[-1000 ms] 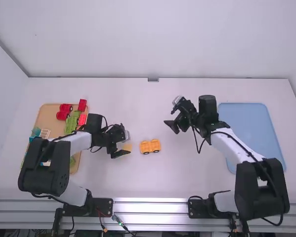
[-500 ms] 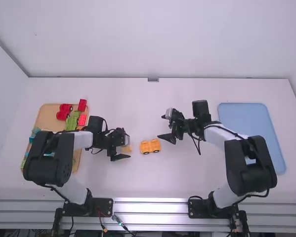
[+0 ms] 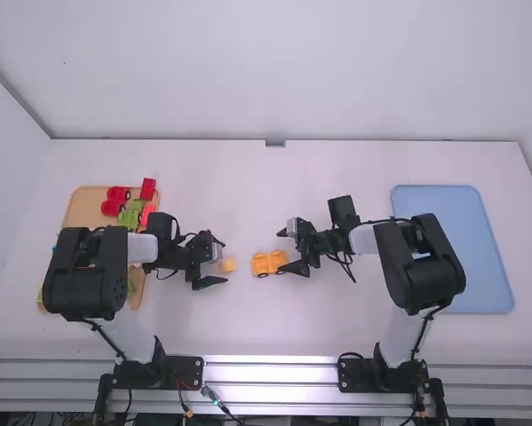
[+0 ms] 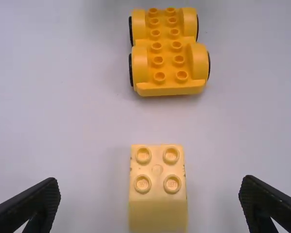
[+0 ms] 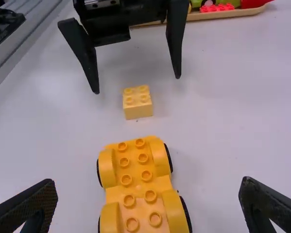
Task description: Assemble lego blocks to make yellow taxi
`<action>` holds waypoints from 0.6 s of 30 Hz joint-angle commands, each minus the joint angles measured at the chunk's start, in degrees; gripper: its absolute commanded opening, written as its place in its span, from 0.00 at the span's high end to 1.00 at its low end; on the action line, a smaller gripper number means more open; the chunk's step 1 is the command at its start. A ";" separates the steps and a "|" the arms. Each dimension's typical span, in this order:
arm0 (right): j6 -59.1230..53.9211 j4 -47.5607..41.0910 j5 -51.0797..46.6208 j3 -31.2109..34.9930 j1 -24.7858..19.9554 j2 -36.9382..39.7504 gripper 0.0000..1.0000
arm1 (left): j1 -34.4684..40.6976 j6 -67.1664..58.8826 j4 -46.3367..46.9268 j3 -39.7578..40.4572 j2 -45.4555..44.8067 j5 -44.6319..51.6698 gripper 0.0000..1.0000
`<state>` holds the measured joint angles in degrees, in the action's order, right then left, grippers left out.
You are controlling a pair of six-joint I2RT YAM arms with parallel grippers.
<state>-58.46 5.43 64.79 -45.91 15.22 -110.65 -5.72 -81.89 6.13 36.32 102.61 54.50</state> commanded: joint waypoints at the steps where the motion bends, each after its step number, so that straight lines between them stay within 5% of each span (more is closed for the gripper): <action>1: -1.42 -0.20 1.64 -0.24 -0.31 -0.59 0.01 | 0.61 -2.38 -0.72 -0.72 1.51 2.45 0.04; 10: -2.67 -1.60 1.79 -0.24 0.24 -0.59 0.01 | 0.85 -1.53 -5.55 -1.14 5.35 5.16 0.06; 13: -2.67 -1.55 1.90 -0.24 0.07 -0.59 0.01 | 0.85 -1.49 -5.55 -1.14 5.42 5.07 0.14; 15: -2.67 -1.38 1.95 -0.26 0.44 -0.59 0.01 | 0.92 -1.51 -5.35 -1.14 5.68 4.72 0.29; 18: -2.67 -1.36 2.27 -0.28 0.52 -0.59 0.01 | 0.90 -1.51 -5.57 -1.14 6.54 4.66 0.30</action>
<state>-60.86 4.12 65.67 -45.89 15.44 -110.69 -5.32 -82.59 0.32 36.18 107.59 57.43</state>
